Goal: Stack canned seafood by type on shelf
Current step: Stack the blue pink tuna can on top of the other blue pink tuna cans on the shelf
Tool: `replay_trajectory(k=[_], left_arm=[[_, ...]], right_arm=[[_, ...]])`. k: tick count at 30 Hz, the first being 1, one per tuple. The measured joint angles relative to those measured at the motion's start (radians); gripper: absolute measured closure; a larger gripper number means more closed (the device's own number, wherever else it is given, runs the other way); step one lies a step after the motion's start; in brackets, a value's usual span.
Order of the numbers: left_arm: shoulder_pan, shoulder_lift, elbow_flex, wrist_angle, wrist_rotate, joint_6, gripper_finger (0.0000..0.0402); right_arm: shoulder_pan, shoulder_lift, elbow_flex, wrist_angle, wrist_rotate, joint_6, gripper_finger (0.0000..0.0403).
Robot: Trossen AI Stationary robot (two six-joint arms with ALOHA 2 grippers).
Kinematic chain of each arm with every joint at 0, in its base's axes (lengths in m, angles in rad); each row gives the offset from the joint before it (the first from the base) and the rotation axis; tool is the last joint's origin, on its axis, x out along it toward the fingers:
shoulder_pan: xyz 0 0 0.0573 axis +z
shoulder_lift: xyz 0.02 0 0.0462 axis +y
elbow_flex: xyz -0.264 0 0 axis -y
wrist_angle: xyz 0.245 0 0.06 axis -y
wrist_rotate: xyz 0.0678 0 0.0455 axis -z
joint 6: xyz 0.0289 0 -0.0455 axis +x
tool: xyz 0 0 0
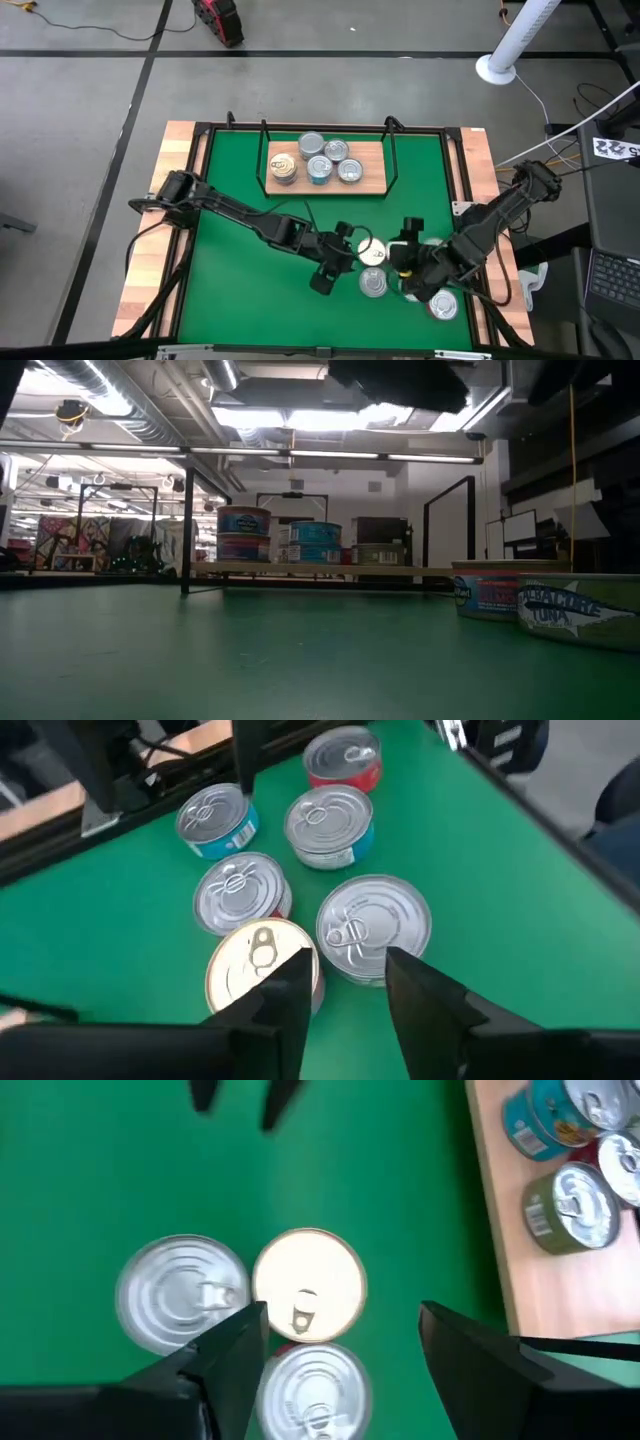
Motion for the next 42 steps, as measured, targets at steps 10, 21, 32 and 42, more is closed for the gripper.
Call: replay_trajectory(k=[10,21,32,42], left_arm=[[0.007,0.146,0.000,0.140,-0.002,0.307,0.0266],[0.048,0.235,0.000,0.169,-0.016,0.383,0.0270],[0.070,0.269,0.001,0.170,-0.032,0.395,0.0270],[0.063,0.279,0.003,0.165,-0.183,0.479,0.0316]], right_arm=[[0.053,0.062,-0.001,0.109,-0.069,0.015,0.0143],[0.053,0.188,-0.001,0.110,-0.073,-0.041,0.0143],[0.052,0.258,-0.001,0.123,-0.062,-0.085,0.0143],[0.052,0.283,-0.001,0.131,0.002,-0.096,0.0143]])
